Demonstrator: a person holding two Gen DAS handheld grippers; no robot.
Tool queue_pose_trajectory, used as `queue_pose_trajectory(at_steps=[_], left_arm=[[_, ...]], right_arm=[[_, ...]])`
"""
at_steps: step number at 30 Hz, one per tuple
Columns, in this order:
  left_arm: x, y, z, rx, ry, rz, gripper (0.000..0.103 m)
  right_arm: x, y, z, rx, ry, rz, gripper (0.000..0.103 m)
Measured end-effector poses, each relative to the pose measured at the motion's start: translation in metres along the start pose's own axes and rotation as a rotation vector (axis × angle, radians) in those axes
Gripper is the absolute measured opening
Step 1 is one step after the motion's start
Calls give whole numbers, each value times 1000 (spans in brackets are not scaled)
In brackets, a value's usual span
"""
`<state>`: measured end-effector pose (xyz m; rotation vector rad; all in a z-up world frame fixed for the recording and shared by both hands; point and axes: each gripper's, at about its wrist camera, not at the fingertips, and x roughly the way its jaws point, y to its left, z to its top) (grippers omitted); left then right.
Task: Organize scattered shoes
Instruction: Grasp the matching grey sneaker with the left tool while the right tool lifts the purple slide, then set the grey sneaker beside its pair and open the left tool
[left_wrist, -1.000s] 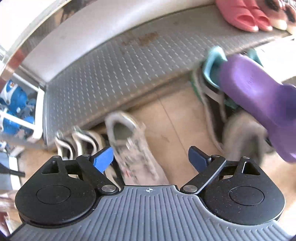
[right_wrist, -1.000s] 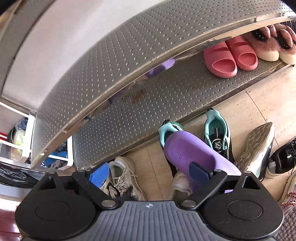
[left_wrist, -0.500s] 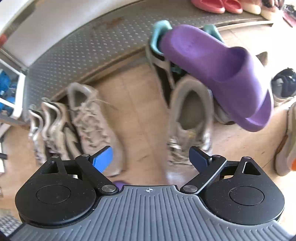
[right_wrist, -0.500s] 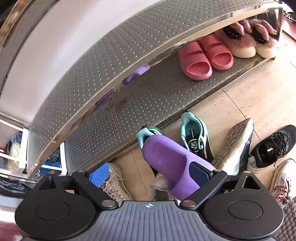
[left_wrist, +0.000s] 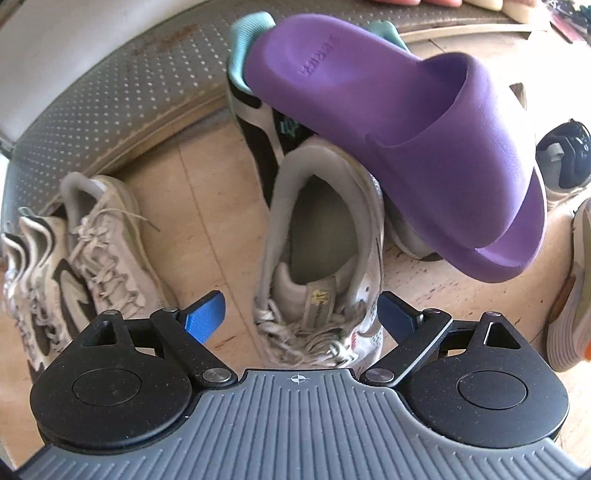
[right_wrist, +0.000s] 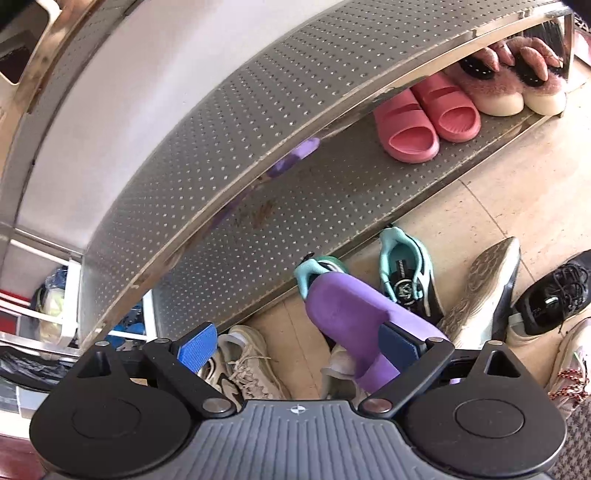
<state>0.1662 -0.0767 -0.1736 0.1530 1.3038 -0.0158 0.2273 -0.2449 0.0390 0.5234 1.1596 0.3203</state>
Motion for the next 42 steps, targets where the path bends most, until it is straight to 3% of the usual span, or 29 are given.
queue_pose_trajectory(at_steps=[3,9,11,13,16,18,20,21,22,26,29,31,34,35,36,40,41,42], left_arm=[[3,0,6,8,-8,-13,89],[-27,33,6,-126,-24,-126,86],[-35,46,5,-114,55,-100,80],[-42,56,7,-89,108,-81,80],[-60,78,14,-57,129,-68,84],[-73,94,19,-92,150,-46,83],[-86,109,23,-139,169,-25,82],[-89,111,23,-137,161,-30,84],[-89,112,24,-122,142,-40,86],[-71,106,30,-64,74,-107,85],[-38,99,35,-95,83,-185,79],[-13,96,38,-161,104,-178,76],[14,86,44,-155,149,-196,56],[18,83,45,-137,158,-202,41],[17,81,45,-132,155,-211,16],[-11,77,41,-109,93,-168,9],[-20,82,38,-125,77,-159,0],[-35,92,35,-158,46,-145,0]], right_arm=[[4,3,-1,-5,12,-9,96],[13,8,-4,-16,36,-27,96],[16,9,-5,-20,44,-33,96],[19,11,-6,-23,52,-39,96],[28,16,-10,-43,66,-49,96],[39,24,-16,-73,78,-58,94],[51,31,-21,-104,90,-66,89],[56,36,-25,-146,93,-66,78],[63,41,-29,-194,106,-83,71],[92,43,-45,-246,183,-173,71],[89,44,-39,-207,164,-154,72],[87,44,-35,-181,152,-141,77],[84,49,-30,-176,131,-134,82],[84,52,-28,-190,124,-139,82],[83,52,-27,-191,124,-139,82],[78,54,-19,-176,121,-119,82],[76,54,-17,-169,119,-110,82],[73,55,-16,-167,108,-100,82]])
